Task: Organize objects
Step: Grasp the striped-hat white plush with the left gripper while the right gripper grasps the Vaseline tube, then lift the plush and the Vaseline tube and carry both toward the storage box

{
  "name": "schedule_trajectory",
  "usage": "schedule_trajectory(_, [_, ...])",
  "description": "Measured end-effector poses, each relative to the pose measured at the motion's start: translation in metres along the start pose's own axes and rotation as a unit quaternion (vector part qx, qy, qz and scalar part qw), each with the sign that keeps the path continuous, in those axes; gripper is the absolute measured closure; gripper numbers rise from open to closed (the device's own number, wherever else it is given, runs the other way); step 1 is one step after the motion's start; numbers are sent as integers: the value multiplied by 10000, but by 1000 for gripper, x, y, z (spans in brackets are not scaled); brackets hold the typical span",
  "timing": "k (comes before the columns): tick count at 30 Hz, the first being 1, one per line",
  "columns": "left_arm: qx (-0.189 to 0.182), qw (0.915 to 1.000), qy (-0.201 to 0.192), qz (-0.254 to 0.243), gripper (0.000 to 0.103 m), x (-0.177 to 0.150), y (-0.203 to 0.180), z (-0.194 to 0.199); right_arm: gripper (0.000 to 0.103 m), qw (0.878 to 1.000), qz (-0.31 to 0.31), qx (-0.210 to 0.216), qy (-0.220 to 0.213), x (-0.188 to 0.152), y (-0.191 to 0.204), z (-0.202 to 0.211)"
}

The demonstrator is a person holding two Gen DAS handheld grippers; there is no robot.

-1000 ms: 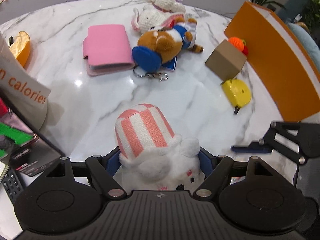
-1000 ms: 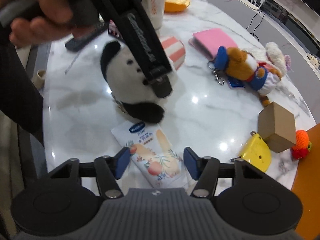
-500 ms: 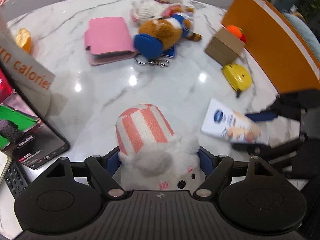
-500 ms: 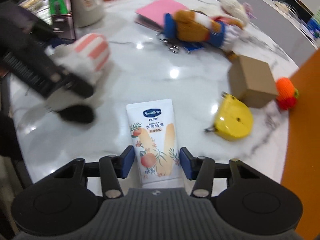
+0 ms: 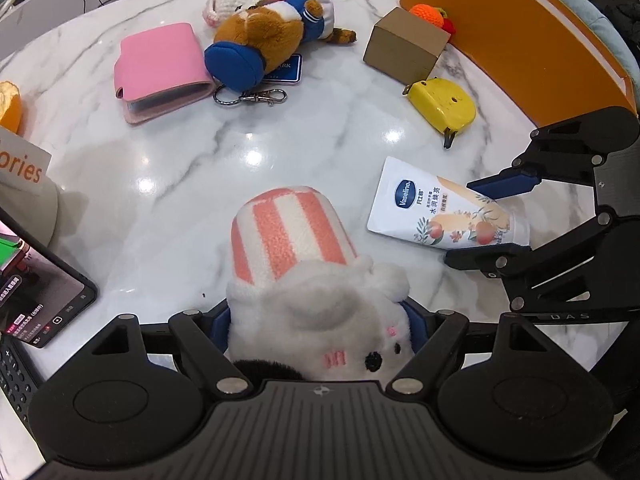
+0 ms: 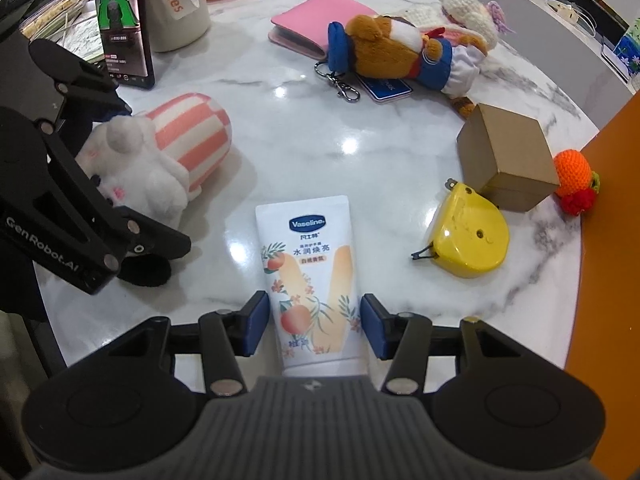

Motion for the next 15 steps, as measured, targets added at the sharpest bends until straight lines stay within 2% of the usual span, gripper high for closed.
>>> schedule_trajectory(6, [180,9996,-91,-172,13,0,-5,1,53,10000,47,-22,-22,-1,1,0])
schedule_trajectory(15, [193,9996,-219,39,15,2,0,7,54,9998,-47,-87,-158,2,-4,10])
Point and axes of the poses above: each gripper's, at about its wrist camera, not at the fingertips, and z roughly against the way its jaws point, y to its left, x to its top, the point moved 5 cm from there along -z, roughly the way its jaws point, and after that the axes turned 13 degrees about x, right-handed, at the moved point
